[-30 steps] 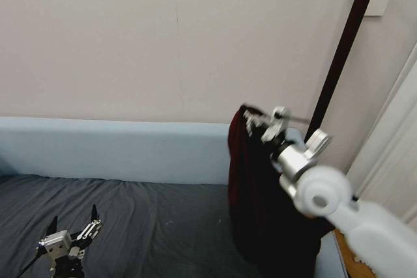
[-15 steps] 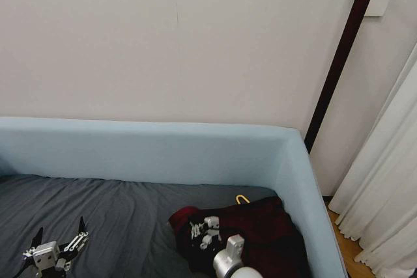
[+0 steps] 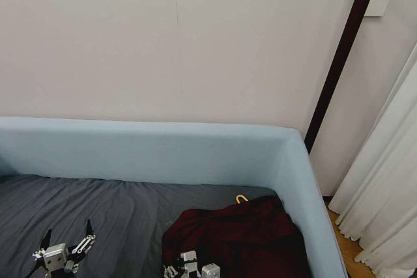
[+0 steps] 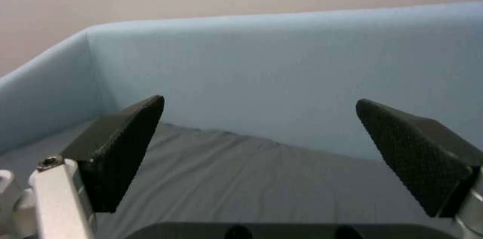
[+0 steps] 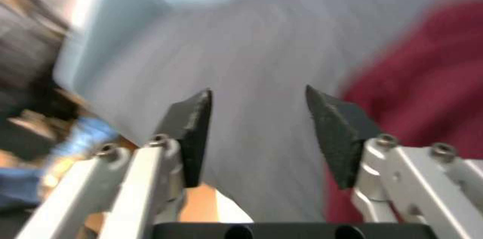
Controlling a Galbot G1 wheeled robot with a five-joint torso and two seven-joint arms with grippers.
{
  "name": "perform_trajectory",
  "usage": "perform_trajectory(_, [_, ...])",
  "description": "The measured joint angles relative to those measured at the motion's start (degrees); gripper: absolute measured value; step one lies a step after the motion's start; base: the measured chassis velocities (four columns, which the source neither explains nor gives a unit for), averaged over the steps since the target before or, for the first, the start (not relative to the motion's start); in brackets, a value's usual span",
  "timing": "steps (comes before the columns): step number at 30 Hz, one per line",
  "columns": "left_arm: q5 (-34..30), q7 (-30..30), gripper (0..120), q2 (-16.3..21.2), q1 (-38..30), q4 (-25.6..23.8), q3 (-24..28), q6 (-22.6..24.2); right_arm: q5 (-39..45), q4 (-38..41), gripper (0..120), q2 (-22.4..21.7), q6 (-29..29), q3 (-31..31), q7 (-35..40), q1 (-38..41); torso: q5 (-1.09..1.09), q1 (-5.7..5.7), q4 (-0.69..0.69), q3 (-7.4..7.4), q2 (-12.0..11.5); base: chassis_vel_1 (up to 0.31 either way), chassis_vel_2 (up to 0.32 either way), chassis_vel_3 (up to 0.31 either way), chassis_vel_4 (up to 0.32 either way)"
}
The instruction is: Pick up the clothes from the sofa and hang them on the clothes hanger.
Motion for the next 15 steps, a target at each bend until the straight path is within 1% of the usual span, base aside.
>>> perform_trajectory(1, [0.1,0.0,100,0.2,-0.2,0.4,0.3,0.0,-0.1,0.4,57,-0.9,3.4,0.8,-4.5,0.1,0.0,0.0,0.0,0.0,0.0,0.0,0.0,0.0,0.0])
perform_trajectory(2, [0.2,0.1,100,0.3,-0.3,0.6,0.6,0.0,-0.3,0.5,61,-1.4,5.2,1.4,-6.6,0.2,0.01,0.0,0.0,0.0,0.0,0.0,0.0,0.0,0.0])
perform_trajectory(3, [0.2,0.2,100,0.9,-0.4,1.2,1.1,0.0,-1.0,0.6,65,-2.3,8.7,3.0,-10.6,0.2,0.0,0.0,0.0,0.0,0.0,0.0,0.0,0.0,0.0])
perform_trajectory(4, [0.0,0.7,100,1.5,-0.5,1.6,1.6,-0.1,-1.3,0.8,70,-2.8,10.7,4.7,-12.7,0.2,0.0,0.0,0.0,0.0,0.0,0.0,0.0,0.0,0.0])
perform_trajectory(5, [0.0,0.7,100,1.5,-0.5,1.6,1.6,-0.1,-1.3,0.8,70,-2.8,10.7,4.7,-12.7,0.2,0.0,0.0,0.0,0.0,0.0,0.0,0.0,0.0,0.0])
perform_trajectory(6, [-0.5,1.9,100,2.3,-0.5,2.1,2.1,-0.8,-1.2,1.3,76,-3.2,12.3,7.0,-13.8,0.2,0.01,0.0,0.0,0.0,0.0,0.0,0.0,0.0,0.0])
perform_trajectory(7, [-1.6,4.4,100,3.2,-0.5,2.8,2.7,-1.9,-0.7,1.8,81,-3.5,12.9,8.8,-13.6,0.2,0.01,0.0,0.0,0.01,0.0,0.0,0.0,0.0,0.0])
perform_trajectory(8, [-3.5,8.4,100,4.4,-0.5,3.8,3.6,-3.8,0.0,2.5,86,-3.7,13.3,11.3,-12.6,0.2,0.01,0.0,0.0,0.01,0.0,0.0,0.0,0.0,0.0])
perform_trajectory(9, [-3.5,8.4,100,4.4,-0.5,3.8,3.6,-3.8,0.0,2.5,86,-3.7,13.3,11.3,-12.6,0.2,0.01,0.0,0.0,0.01,0.0,0.0,0.0,0.0,0.0])
perform_trajectory(12, [-10.4,18.3,100,7.0,-1.7,8.0,7.2,-7.7,0.9,3.8,97,-4.6,13.8,17.0,-11.5,-0.3,0.01,0.01,0.0,0.01,0.0,0.0,0.0,0.0,0.0])
perform_trajectory(14, [-16.4,24.6,100,8.1,-3.1,10.7,8.9,-8.7,1.3,4.7,100,-5.5,13.7,19.5,-11.1,-0.9,0.0,0.01,-0.01,0.01,0.0,0.0,0.0,0.0,0.0])
perform_trajectory(15, [-16.4,24.6,100,8.1,-3.1,10.7,8.9,-8.7,1.3,4.7,100,-5.5,13.7,19.5,-11.1,-0.9,0.0,0.01,-0.01,0.01,0.0,0.0,0.0,0.0,0.0])
